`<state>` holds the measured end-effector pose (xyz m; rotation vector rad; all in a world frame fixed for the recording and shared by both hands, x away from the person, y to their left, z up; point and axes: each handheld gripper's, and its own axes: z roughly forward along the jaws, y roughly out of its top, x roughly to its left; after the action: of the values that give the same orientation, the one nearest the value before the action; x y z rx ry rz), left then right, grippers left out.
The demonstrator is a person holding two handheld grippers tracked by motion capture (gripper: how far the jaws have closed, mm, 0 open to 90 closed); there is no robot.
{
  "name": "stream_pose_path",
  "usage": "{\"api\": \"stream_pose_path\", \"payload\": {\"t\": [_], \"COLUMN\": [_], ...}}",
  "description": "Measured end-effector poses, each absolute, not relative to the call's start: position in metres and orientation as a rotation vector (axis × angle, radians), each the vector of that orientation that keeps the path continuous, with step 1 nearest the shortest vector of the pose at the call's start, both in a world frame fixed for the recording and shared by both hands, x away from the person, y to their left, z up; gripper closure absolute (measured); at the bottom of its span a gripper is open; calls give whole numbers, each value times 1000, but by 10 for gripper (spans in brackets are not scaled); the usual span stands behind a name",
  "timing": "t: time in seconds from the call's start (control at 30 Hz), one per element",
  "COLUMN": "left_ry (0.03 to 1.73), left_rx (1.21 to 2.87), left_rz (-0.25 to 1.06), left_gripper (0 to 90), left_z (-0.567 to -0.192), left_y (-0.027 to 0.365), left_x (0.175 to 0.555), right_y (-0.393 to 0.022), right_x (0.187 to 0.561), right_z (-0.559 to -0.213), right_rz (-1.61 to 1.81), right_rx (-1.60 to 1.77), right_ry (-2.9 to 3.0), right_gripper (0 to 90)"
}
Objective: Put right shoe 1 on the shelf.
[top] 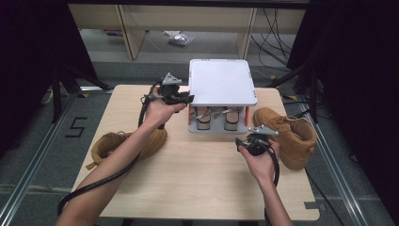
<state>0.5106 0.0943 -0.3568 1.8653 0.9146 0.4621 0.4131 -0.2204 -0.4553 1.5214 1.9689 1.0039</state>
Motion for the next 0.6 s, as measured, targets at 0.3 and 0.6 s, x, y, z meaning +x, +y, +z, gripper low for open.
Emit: {"api": "stream_pose_path", "payload": {"t": [0.3, 0.6], "left_ry": [983, 1070], "left_rx": [1886, 1854], "left_rz": [528, 571], "left_gripper": [645, 612], "left_z": [-356, -358], "left_y": [155, 208], "left_x": [488, 461], "right_y": [-232, -235], "right_x": [398, 388], "right_z": [-467, -468], "right_rz": [1042, 1017], "right_rx": [1550, 1564], "right_ry": [1957, 1942], "right_gripper": [497, 492]}}
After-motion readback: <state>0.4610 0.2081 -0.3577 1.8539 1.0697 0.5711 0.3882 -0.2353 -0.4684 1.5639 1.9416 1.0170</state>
